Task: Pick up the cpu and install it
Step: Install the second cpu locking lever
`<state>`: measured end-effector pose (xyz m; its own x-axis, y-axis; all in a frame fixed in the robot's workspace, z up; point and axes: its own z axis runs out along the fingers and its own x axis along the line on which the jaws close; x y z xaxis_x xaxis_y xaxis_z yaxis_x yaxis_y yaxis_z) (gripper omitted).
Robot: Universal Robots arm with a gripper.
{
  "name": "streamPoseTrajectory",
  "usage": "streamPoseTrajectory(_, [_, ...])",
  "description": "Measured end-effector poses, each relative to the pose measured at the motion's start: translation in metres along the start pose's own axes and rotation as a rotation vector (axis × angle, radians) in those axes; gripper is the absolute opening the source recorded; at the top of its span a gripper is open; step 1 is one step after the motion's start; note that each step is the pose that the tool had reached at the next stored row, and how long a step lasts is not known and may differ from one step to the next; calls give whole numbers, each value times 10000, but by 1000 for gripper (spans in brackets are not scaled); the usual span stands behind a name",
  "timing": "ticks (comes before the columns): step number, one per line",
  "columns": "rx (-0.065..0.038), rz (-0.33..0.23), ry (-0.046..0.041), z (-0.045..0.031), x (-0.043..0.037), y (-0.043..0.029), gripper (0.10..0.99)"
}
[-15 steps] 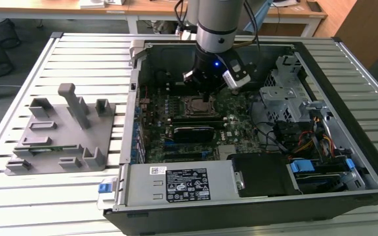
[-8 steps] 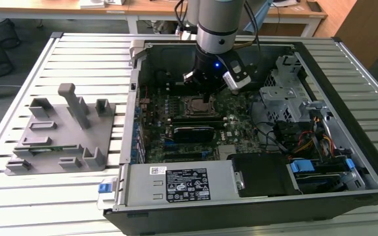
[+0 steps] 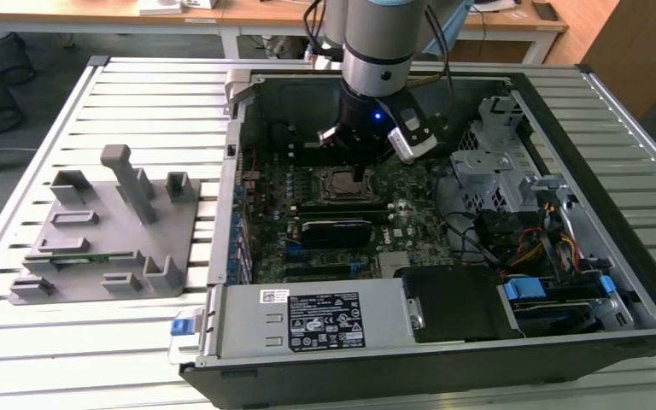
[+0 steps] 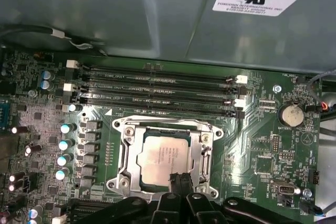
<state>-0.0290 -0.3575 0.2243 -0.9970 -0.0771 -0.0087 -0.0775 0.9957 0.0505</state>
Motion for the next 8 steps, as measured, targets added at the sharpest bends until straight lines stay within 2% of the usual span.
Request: streamPoseTrajectory(8, [-16,1,21,-20,2,-34,106])
